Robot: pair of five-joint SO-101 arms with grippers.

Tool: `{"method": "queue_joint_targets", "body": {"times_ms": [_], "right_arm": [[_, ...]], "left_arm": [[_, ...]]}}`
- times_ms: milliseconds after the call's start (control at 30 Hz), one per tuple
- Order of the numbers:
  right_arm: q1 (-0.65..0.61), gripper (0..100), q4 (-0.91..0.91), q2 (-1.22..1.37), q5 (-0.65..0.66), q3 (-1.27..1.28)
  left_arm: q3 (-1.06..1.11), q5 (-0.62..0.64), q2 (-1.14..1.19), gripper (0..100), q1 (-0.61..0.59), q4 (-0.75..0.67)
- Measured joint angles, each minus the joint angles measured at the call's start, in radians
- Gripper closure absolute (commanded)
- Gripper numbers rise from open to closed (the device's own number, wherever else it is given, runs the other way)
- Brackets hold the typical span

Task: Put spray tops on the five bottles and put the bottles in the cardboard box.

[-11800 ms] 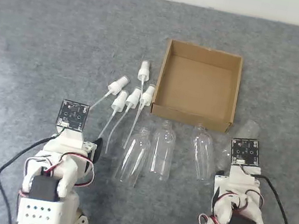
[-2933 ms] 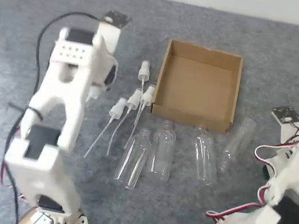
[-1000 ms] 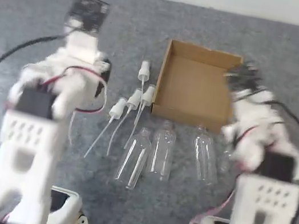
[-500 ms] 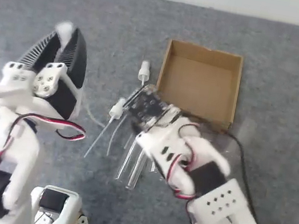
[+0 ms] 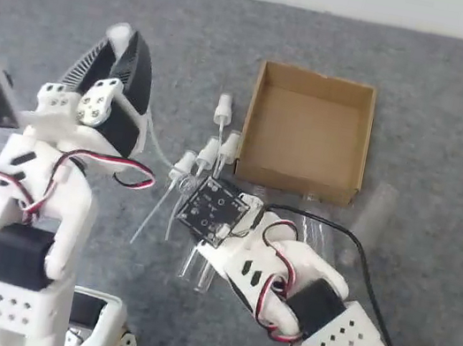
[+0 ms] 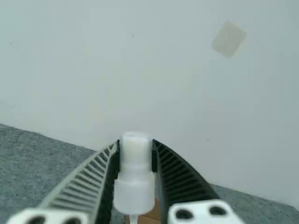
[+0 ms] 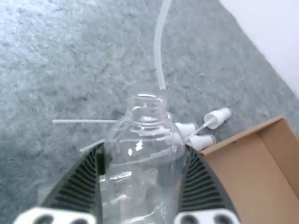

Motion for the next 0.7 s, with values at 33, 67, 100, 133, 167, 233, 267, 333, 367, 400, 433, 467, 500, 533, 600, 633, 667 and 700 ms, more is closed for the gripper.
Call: {"method": "queue_joint_targets", "body": {"times_ms": [33, 67, 100, 133, 167, 233, 267, 333, 367, 400, 433, 467, 500, 533, 600, 633, 667, 700], "right_arm": [[0.000, 99.2, 0.000, 0.000, 0.000, 0.000], [0.000, 99.2, 0.000, 0.000, 0.000, 0.000], [0.000, 99.2, 0.000, 0.000, 0.000, 0.000], [0.000, 99.2, 0.000, 0.000, 0.000, 0.000], [0.000, 99.2, 0.000, 0.000, 0.000, 0.000], [0.000, 99.2, 0.000, 0.000, 0.000, 0.000], [0.000, 99.2, 0.000, 0.000, 0.000, 0.000], [0.000, 99.2, 0.000, 0.000, 0.000, 0.015], [0.002, 99.2, 0.000, 0.000, 0.000, 0.020], [0.002, 99.2, 0.000, 0.000, 0.000, 0.020], [0.003, 99.2, 0.000, 0.000, 0.000, 0.020], [0.011, 99.2, 0.000, 0.000, 0.000, 0.020], [0.020, 99.2, 0.000, 0.000, 0.000, 0.020], [0.025, 99.2, 0.000, 0.000, 0.000, 0.020], [0.020, 99.2, 0.000, 0.000, 0.000, 0.020], [0.020, 99.2, 0.000, 0.000, 0.000, 0.020], [0.020, 99.2, 0.000, 0.000, 0.000, 0.020], [0.025, 99.2, 0.000, 0.000, 0.000, 0.020]], "left_arm": [[0.003, 0.000, -0.003, 99, 0.000, 0.000], [0.003, 0.000, -0.002, 99, 0.000, 0.000], [0.006, 0.000, -0.002, 99, 0.000, 0.000], [0.009, 0.000, -0.002, 99, 0.000, 0.000], [0.009, 0.000, -0.002, 99, 0.000, 0.002], [0.009, 0.000, -0.003, 99, 0.000, 0.014], [0.009, 0.000, -0.003, 99, 0.000, 0.020], [0.009, 0.000, -0.003, 99, 0.000, 0.032], [0.009, 0.000, -0.003, 99, 0.000, 0.037], [0.009, 0.000, -0.002, 99, 0.000, 0.038], [0.009, 0.000, -0.002, 99, 0.000, 0.038], [0.009, 0.000, -0.002, 99, 0.000, 0.038], [0.009, 0.000, -0.002, 99, 0.000, 0.038], [0.009, 0.000, -0.005, 99, 0.000, 0.040], [0.012, 0.000, -0.015, 99, 0.000, 0.046], [0.012, 0.000, -0.025, 99, 0.000, 0.051], [0.012, 0.000, -0.037, 99, 0.002, 0.058], [0.015, 0.000, -0.052, 99, 0.006, 0.066]]}}
